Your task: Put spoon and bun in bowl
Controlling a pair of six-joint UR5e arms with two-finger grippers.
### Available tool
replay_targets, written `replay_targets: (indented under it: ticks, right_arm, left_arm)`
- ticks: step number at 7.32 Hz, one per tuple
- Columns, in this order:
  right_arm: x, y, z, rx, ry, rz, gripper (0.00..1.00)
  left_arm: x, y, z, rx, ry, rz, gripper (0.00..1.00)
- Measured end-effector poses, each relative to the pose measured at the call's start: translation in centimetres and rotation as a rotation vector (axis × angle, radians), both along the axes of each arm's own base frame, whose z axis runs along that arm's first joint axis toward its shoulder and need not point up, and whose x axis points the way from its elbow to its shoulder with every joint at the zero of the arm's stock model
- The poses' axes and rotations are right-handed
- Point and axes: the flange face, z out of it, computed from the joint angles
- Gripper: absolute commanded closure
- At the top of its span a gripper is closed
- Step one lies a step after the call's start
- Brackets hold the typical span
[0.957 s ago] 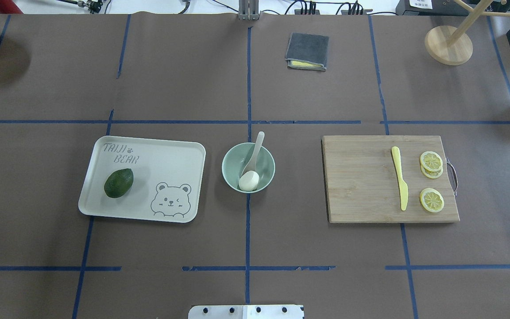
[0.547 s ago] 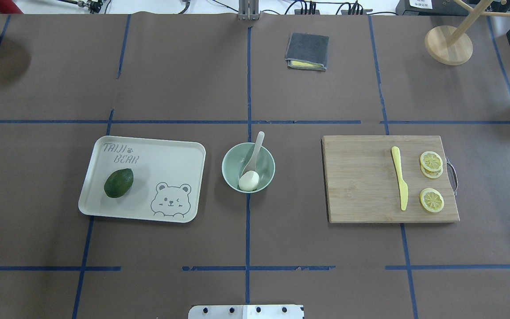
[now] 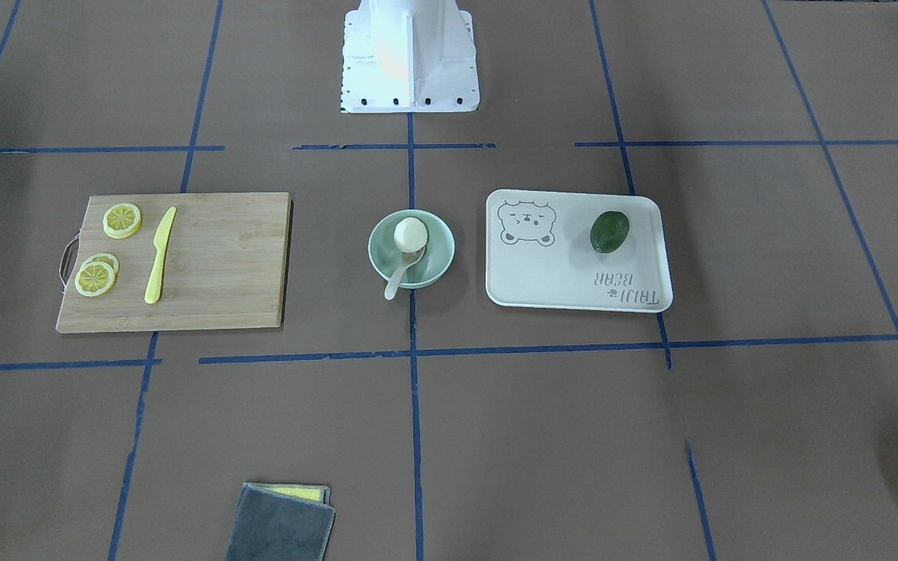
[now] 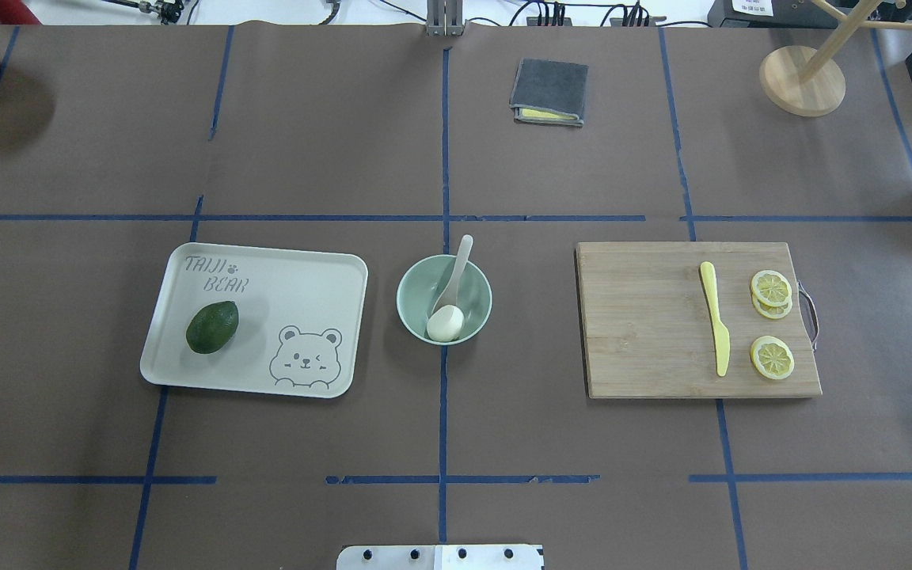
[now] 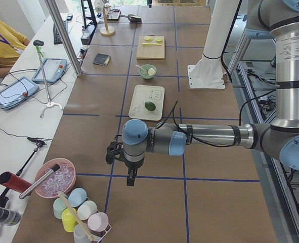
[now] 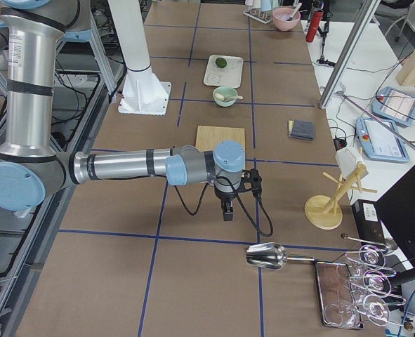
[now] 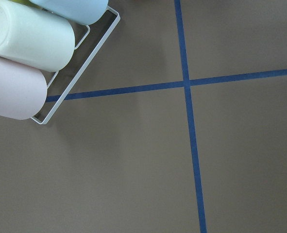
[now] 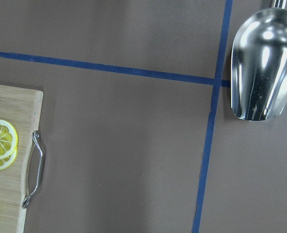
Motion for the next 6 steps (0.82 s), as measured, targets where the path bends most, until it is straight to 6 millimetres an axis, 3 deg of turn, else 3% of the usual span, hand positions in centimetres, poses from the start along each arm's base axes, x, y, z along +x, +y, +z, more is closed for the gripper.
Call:
replay_targets:
  ticks: [6]
  right_arm:
    - [0.28,0.09,0.14,0.007,0.046,0.007,0.0]
  left_arm:
    - [0.14,-0.09,-0.4,0.014,0.005,0.011,0.0]
